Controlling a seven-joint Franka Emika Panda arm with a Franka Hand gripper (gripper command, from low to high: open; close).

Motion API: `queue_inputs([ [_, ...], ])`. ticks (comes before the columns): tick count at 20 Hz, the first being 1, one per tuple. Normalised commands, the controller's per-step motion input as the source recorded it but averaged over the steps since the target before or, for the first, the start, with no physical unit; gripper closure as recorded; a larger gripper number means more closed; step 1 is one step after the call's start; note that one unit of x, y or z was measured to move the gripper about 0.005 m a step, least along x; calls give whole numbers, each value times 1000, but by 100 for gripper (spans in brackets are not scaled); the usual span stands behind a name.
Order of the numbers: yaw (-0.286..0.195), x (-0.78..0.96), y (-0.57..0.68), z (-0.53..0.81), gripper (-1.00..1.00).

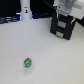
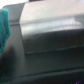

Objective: Open the kcup holder, insert the kcup into the holder, and close the kcup holder

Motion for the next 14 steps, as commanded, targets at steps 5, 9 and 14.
queue_inputs([
  [5, 17, -277, 22, -253, 100],
  [9, -9, -9, 6, -5, 100],
  [14, -11, 5, -7, 2, 100],
])
